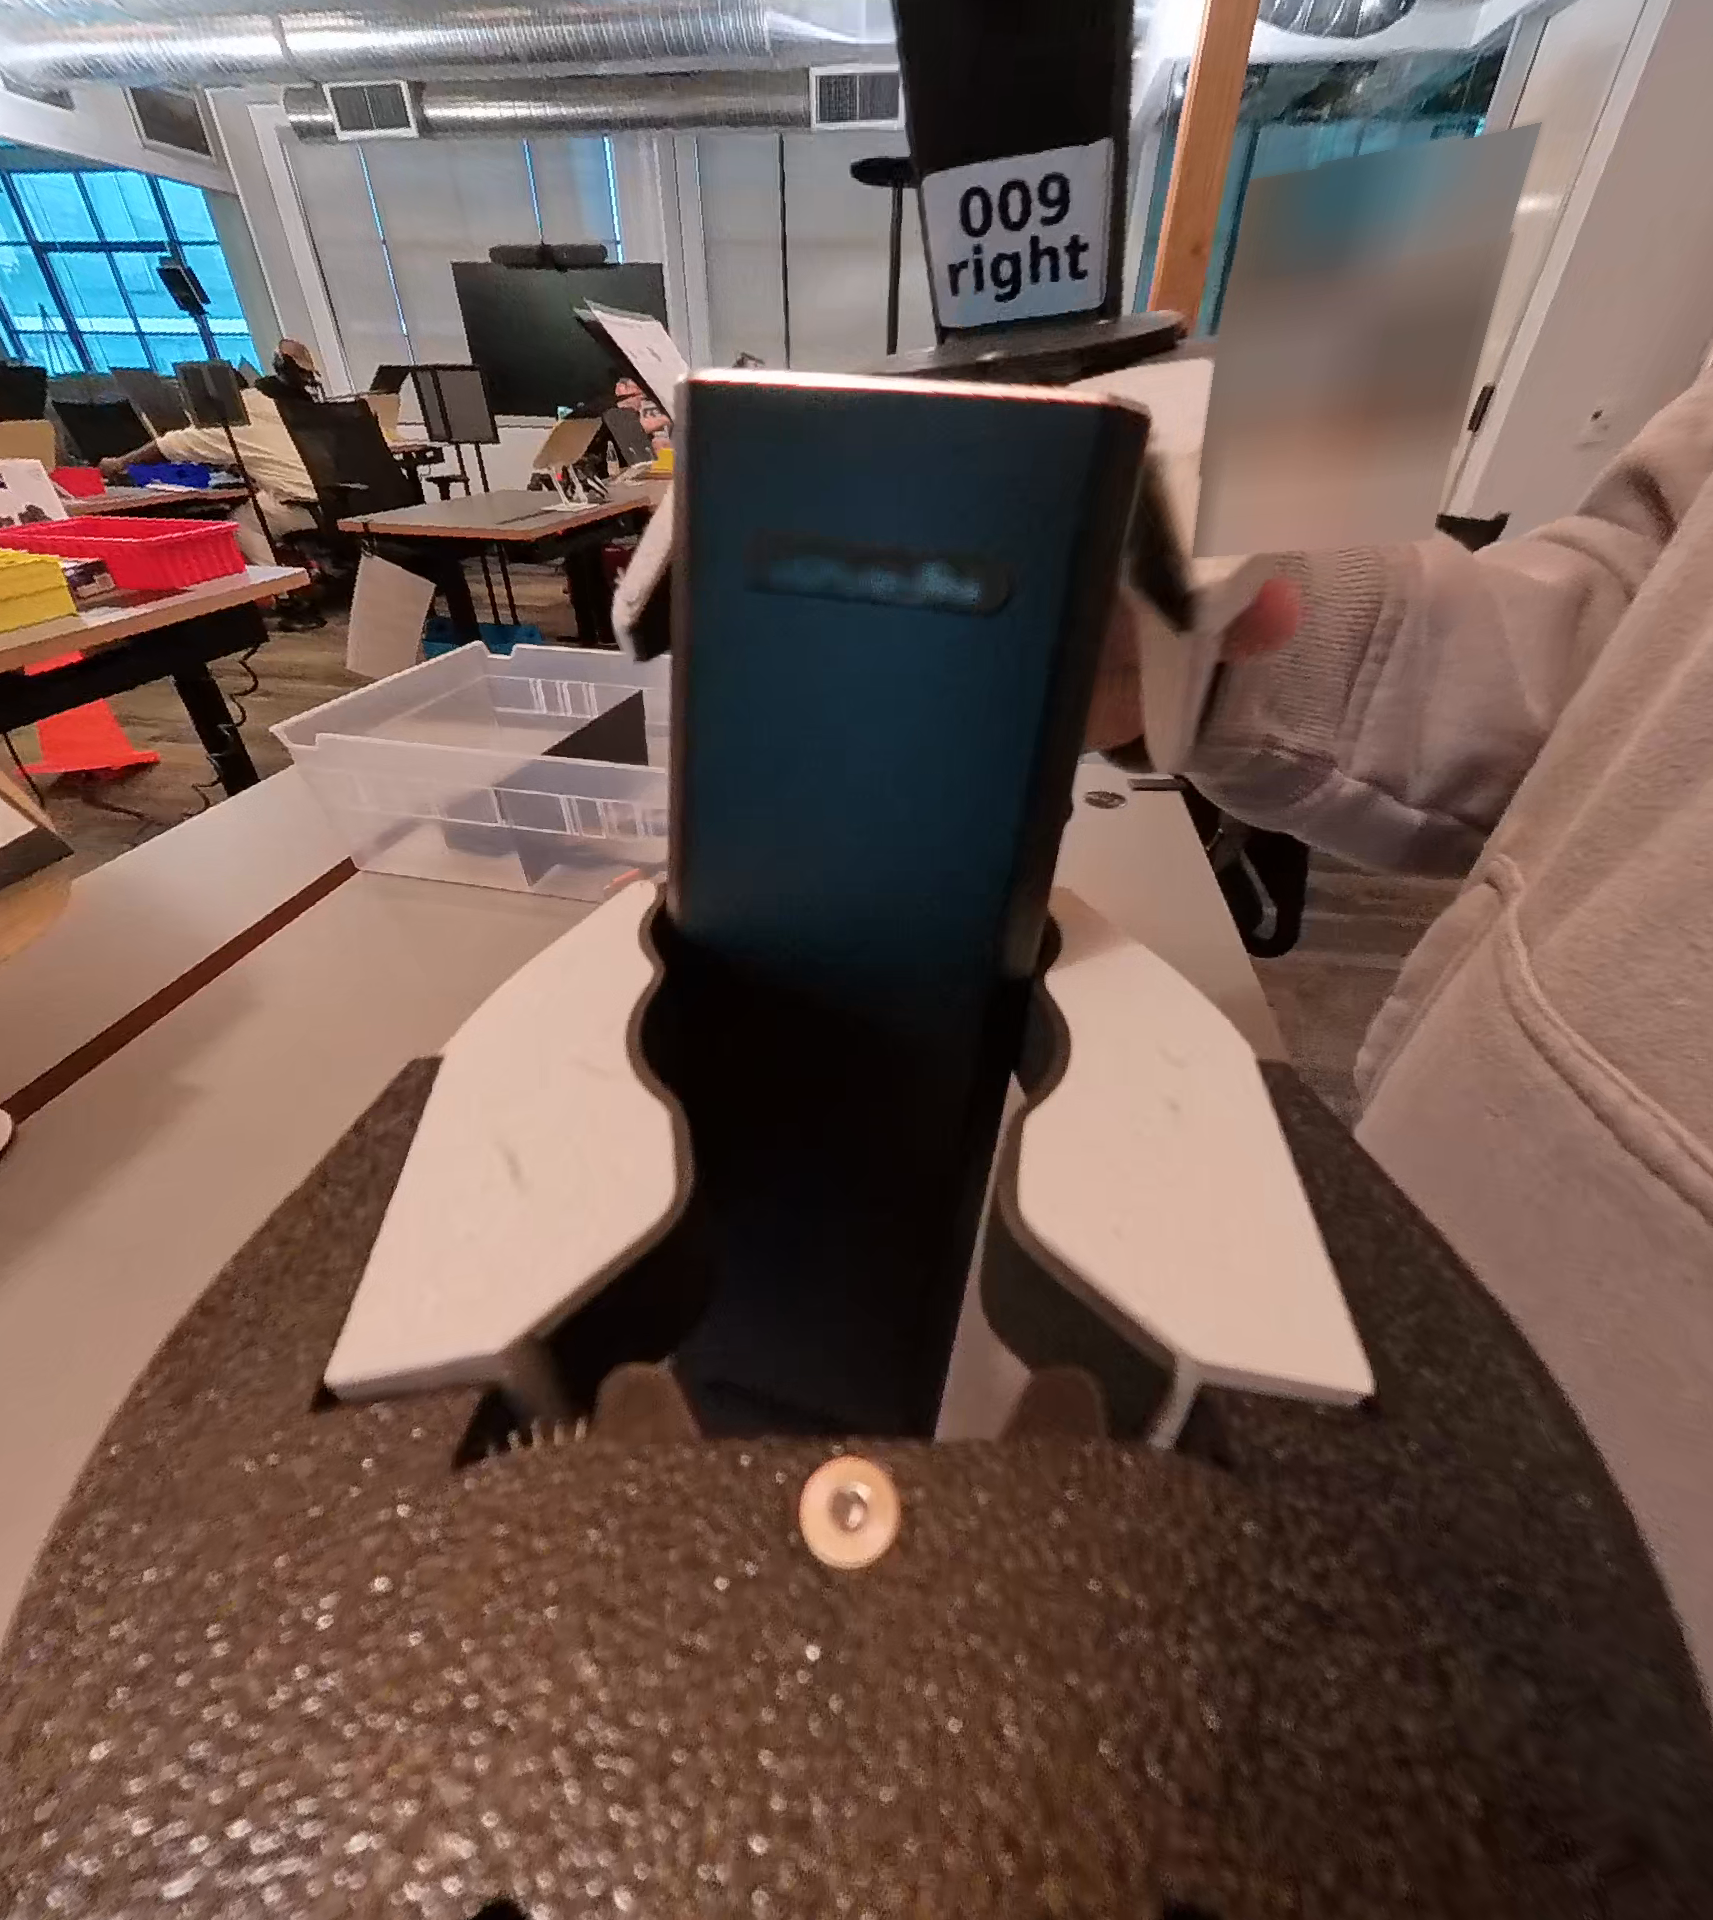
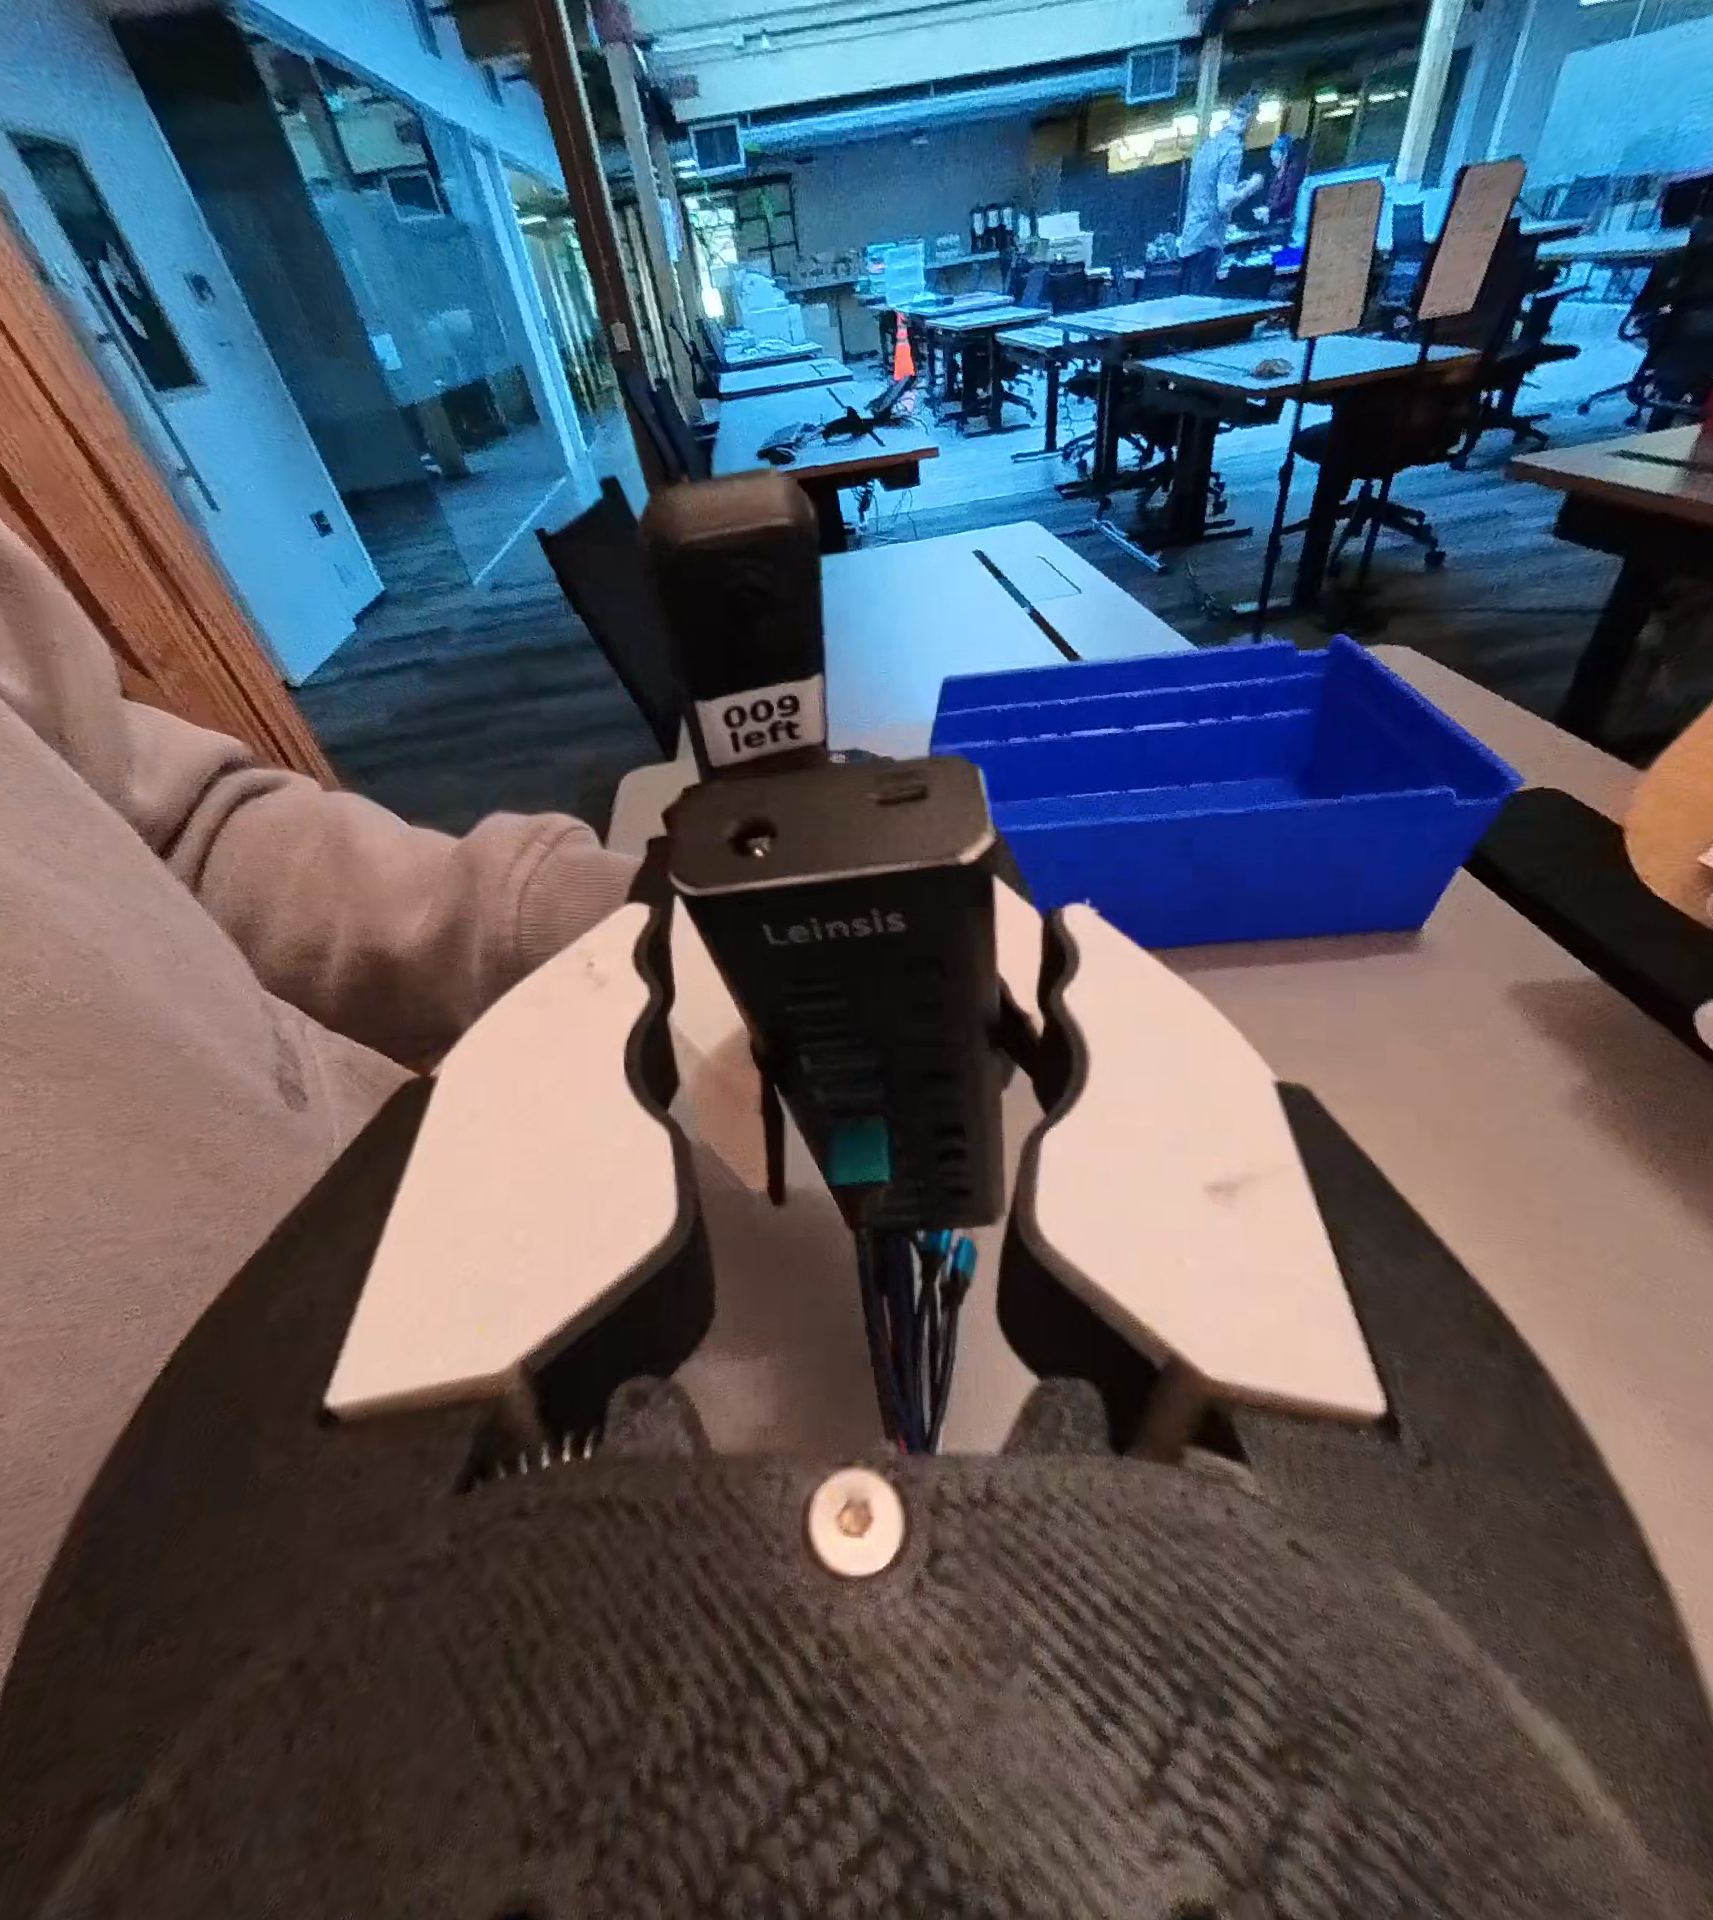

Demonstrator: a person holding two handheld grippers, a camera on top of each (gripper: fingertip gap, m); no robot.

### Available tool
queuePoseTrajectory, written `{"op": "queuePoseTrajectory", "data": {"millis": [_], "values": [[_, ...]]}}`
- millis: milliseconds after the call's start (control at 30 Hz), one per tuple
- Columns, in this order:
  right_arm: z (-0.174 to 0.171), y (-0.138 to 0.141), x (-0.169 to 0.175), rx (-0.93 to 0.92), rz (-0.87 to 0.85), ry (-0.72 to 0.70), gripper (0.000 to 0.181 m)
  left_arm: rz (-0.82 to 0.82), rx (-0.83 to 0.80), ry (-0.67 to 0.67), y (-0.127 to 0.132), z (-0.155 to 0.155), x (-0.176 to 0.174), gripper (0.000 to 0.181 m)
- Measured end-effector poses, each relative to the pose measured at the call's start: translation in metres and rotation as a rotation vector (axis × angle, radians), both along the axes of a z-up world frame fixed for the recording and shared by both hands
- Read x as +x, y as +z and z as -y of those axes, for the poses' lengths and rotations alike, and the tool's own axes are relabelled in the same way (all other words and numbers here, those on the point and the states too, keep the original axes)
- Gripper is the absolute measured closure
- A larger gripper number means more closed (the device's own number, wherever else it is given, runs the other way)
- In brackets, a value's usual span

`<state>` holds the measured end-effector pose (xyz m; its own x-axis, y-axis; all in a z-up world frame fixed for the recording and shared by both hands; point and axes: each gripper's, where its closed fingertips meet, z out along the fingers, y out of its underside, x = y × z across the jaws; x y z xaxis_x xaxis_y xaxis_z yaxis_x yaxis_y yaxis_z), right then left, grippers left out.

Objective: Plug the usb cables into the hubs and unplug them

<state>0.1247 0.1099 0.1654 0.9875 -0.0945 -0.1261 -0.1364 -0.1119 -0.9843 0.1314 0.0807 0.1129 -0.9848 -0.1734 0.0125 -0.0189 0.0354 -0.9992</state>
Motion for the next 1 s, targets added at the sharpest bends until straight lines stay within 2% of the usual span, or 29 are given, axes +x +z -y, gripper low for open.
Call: {"op": "queuePoseTrajectory", "data": {"millis": [133,300,467,700,1000], "values": [[-0.012,0.0,-0.006,-0.014,0.032,0.046,0.119,0.007,0.027,-0.011,-0.003,0.007,-0.003,0.119],[-0.008,0.0,-0.007,-0.125,0.054,0.134,0.12,-0.067,0.004,-0.038,-0.001,0.007,-0.005,0.118],[-0.006,0.008,-0.008,-0.176,0.085,0.198,0.12,-0.143,0.087,-0.05,-0.012,0.007,-0.003,0.116],[-0.016,0.009,-0.001,-0.179,0.077,0.212,0.12,-0.113,0.227,0.021,-0.026,0.015,0.004,0.116],[-0.011,-0.003,0.003,-0.211,0.032,0.207,0.12,-0.086,0.218,0.035,-0.04,0.023,0.007,0.118]]}}
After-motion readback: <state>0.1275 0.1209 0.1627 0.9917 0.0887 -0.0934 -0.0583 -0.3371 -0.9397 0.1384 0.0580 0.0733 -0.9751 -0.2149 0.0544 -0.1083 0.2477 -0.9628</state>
